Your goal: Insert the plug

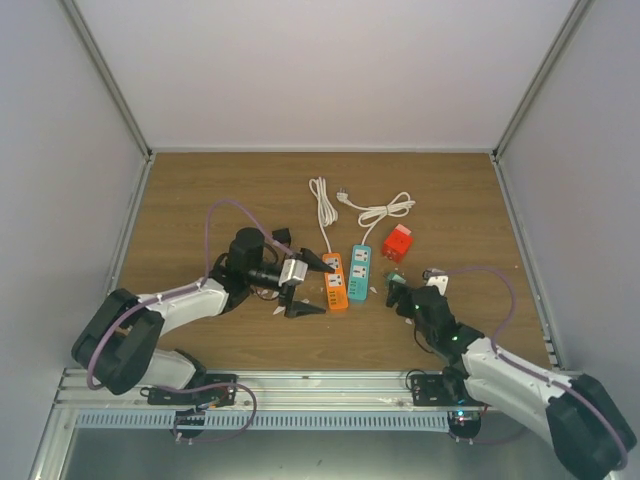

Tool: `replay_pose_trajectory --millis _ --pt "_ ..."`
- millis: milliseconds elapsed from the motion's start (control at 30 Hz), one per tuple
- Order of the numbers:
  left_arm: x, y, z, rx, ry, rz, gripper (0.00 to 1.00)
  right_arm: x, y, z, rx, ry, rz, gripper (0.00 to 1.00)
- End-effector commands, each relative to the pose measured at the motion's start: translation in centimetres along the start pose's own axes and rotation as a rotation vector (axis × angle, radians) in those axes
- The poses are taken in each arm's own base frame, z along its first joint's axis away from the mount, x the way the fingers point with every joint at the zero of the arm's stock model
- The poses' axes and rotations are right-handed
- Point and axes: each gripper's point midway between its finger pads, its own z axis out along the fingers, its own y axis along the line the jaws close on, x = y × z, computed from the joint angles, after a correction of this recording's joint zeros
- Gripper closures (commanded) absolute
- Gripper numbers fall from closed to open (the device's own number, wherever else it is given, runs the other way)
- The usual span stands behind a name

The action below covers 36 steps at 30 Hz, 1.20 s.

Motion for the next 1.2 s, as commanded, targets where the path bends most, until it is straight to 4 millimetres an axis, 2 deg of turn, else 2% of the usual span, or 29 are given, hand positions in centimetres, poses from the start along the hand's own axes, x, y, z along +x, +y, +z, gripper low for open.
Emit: replay_pose_trajectory --millis 0,100,233,333,400,500,600,867,1067,1167 --pt "-0.9 -1.4 0.3 0.133 -0.036 0.071 0.01 -0.5 0.8 0.3 0.013 -0.031 0.016 0.0" --pt "-0.9 0.4 0.8 0.083 -0.028 0.026 0.01 -1.1 1.7 0.4 -0.013 -0.054 -0.028 0.0" --pt "-1.0 5.7 0.8 -0.187 -0.02 -0.038 0.01 -1.4 3.1 0.3 -0.087 -0.072 -0.097 0.01" --pt "-1.1 10.2 -0.4 -0.439 -0.04 -0.096 0.01 -1.5 3.9 0.3 -0.12 -0.071 -0.13 0.02" --pt "-0.9 13.3 -1.9 -0.63 -0.053 -0.147 0.01 -1.2 3.9 0.6 -0.112 -0.051 -0.144 0.05" --pt "-0.2 15.8 -3.8 -0.808 -0.06 -0.196 0.01 -0.5 3.8 1.4 -0.085 -0.012 -0.156 0.07" --pt "0.0 16.2 -4.4 -0.851 -0.054 -0.205 0.01 -0.1 3.5 2.0 -0.058 0.002 -0.164 0.08" --pt "0.4 16.0 -4.4 -0.852 -0.037 -0.206 0.01 -0.1 3.2 2.8 -0.029 -0.007 -0.19 0.13" --pt "0.6 16.0 -4.3 -0.849 -0.027 -0.203 0.01 0.2 4.1 3.1 -0.078 -0.002 -0.206 0.32" --pt "0.7 16.0 -4.4 -0.852 -0.022 -0.202 0.01 0.5 4.8 3.3 -0.108 0.013 -0.207 0.37"
